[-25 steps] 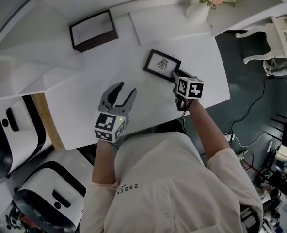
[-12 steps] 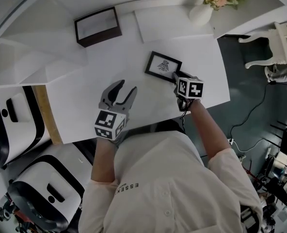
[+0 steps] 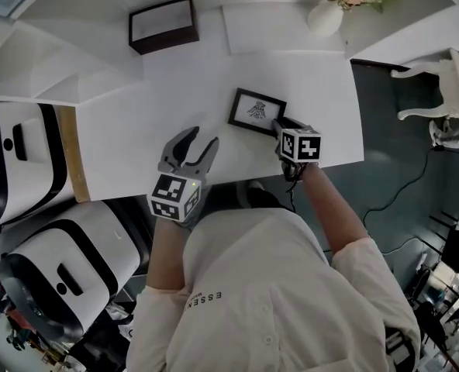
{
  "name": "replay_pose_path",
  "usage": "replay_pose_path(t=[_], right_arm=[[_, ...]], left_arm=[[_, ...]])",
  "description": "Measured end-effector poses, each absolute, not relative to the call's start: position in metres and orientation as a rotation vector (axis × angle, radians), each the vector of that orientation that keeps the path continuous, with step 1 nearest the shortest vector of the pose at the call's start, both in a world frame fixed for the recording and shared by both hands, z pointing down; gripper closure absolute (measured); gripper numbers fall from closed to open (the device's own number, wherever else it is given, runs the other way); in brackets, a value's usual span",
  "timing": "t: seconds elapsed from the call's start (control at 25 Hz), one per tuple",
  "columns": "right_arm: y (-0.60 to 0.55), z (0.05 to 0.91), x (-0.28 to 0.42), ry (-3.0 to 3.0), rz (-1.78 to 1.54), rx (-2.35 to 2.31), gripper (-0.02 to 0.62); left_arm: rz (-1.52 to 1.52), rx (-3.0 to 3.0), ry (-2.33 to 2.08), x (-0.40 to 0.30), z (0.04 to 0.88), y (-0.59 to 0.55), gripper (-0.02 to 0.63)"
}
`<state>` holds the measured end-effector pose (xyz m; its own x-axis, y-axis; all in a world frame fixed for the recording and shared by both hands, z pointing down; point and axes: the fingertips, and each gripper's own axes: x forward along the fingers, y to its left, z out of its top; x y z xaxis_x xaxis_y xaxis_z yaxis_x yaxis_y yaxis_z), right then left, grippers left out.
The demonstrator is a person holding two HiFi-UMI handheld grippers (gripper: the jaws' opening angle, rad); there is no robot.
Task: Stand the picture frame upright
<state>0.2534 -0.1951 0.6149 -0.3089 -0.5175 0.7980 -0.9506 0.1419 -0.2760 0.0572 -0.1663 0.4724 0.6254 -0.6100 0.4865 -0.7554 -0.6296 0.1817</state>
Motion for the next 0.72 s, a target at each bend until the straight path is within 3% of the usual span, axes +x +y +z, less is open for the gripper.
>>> replay_pose_path(t=[0.72], right_arm=[[-0.125,0.615,0.255,-2.055,0.915,1.093,0.466]], left_arm=[[0.544,2.347,-1.176,0.094,0.501,-0.079,0.425]])
